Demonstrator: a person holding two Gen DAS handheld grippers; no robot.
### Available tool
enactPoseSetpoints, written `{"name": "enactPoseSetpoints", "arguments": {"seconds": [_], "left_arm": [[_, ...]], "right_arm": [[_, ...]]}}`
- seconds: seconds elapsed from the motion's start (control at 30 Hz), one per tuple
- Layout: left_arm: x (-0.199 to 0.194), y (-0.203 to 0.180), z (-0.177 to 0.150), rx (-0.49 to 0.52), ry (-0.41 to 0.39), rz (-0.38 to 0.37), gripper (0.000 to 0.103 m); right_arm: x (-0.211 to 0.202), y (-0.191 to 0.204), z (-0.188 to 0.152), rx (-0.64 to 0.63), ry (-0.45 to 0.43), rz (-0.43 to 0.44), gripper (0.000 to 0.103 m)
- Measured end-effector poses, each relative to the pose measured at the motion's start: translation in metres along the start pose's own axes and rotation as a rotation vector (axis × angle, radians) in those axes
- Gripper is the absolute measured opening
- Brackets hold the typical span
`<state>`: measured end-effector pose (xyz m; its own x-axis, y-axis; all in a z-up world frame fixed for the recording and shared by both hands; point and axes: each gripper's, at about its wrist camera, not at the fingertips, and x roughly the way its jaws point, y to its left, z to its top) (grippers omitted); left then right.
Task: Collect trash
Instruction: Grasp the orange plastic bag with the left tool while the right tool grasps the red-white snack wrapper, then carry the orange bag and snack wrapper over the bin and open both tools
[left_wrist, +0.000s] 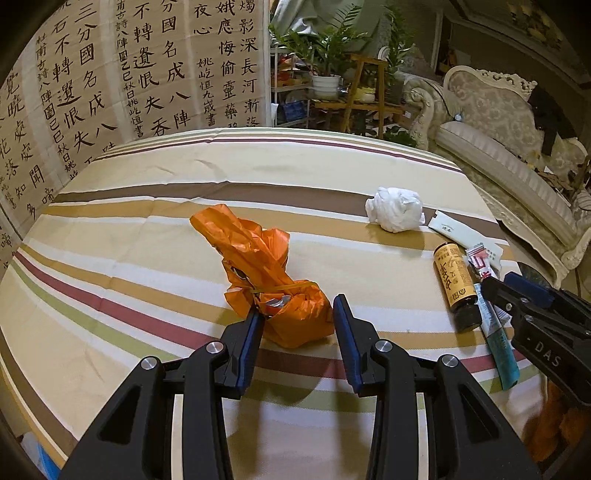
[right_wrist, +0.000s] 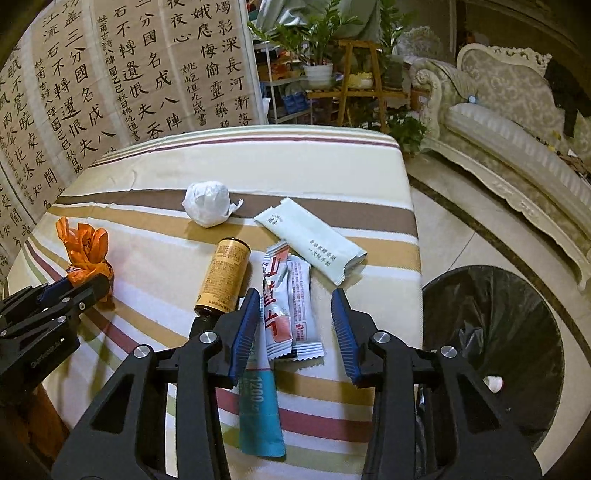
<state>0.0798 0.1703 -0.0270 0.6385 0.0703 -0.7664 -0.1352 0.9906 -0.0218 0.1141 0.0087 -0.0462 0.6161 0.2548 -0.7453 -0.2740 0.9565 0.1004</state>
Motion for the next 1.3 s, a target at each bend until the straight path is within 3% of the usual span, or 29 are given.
{"name": "enactPoseSetpoints", "arguments": {"seconds": [0.17,0.47,1.3], "left_arm": [[-0.001,0.0,-0.003,0.0,-0.001,-0.007,0.039],[-0.002,0.0,-0.004,0.003,-0.005,-0.005,0.039],[-0.034,-0.013,-0.018,0.019,-0.045,-0.023,0.039]], "right_arm": [[0.004,0.0,0.0,-0.001,0.022,0.005,0.03],[0.002,0.006,-0.001,-0.023,0.01,-0.004,0.026],[-0.042,0.002,-0.017,-0.003,-0.087,-0.025,0.026]]}}
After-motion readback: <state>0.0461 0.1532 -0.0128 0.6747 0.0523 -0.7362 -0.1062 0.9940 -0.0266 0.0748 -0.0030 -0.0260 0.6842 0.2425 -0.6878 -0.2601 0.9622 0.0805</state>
